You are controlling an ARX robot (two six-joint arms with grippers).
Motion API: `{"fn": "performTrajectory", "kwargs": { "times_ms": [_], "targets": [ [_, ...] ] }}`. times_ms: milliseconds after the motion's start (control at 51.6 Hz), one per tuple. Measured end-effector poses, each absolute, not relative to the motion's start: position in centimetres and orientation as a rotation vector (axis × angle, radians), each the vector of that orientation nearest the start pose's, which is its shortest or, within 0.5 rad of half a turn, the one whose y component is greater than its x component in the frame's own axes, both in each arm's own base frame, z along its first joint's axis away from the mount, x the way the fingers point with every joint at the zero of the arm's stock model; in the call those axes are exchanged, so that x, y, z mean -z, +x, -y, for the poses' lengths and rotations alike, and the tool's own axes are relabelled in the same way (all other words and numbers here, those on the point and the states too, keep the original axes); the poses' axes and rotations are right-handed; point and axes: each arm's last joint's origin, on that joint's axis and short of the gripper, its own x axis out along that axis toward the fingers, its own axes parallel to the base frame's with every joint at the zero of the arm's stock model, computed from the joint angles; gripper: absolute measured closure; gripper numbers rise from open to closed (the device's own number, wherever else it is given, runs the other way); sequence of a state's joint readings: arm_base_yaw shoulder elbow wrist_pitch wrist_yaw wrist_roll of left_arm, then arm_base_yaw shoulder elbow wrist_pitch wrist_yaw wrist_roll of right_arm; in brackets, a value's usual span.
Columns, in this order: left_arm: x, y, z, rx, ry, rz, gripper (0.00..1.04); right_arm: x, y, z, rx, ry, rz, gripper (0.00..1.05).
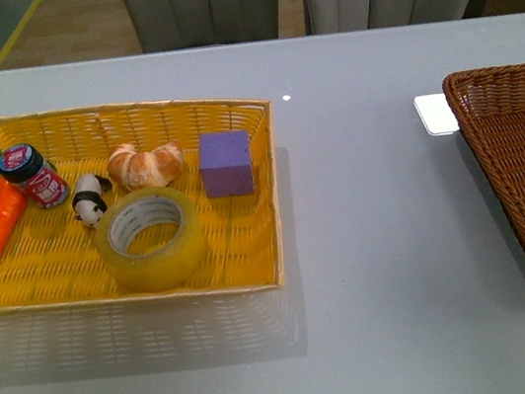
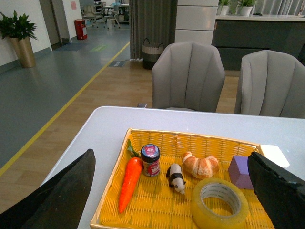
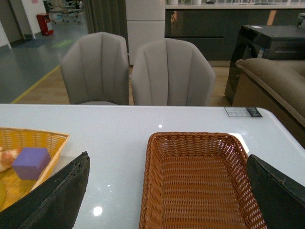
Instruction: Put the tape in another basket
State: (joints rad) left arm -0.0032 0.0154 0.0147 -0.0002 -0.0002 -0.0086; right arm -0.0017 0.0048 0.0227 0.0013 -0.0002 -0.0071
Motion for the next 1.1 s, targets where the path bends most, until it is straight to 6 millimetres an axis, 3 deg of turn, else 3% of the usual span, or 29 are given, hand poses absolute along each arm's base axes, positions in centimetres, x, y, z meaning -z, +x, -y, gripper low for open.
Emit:
{"fn": "performTrajectory", "kwargs": {
  "times_ms": [756, 775, 814, 833, 891, 988, 1105],
  "targets": [
    [-16.7, 9.8, 0.0, 0.003, -0.009, -0.001, 0.09, -17.1, 9.7, 0.0, 0.002, -0.007, 0.019, 0.09],
    [-16.7, 9.8, 0.0, 0.003, -0.009, -0.001, 0.09, -17.1, 9.7, 0.0, -0.004, 0.002, 0.008, 0.09],
    [-16.7, 9.8, 0.0, 0.003, -0.009, -0.001, 0.09, -17.0, 9.8, 0.1, -0.047, 0.059, -0.182, 0.09],
    [-16.7, 9.8, 0.0, 0.003, -0.008, -0.001, 0.09, -17.1, 10.2, 0.4, -0.041, 0.093, -0.315, 0.09],
    [-16.7, 9.8, 0.0, 0.004, -0.008, -0.001, 0.09, -17.6, 11.7, 1.4, -0.002, 0.139, -0.456, 0.09],
    [-16.7, 9.8, 0.0, 0.003, -0.008, -0.001, 0.09, -18.8, 17.0, 4.4, 0.103, 0.117, -0.474, 0.09],
    [-16.7, 9.8, 0.0, 0.003, -0.008, -0.001, 0.09, -18.0, 22.4, 7.4, 0.159, 0.059, -0.489, 0.09]
  ]
}}
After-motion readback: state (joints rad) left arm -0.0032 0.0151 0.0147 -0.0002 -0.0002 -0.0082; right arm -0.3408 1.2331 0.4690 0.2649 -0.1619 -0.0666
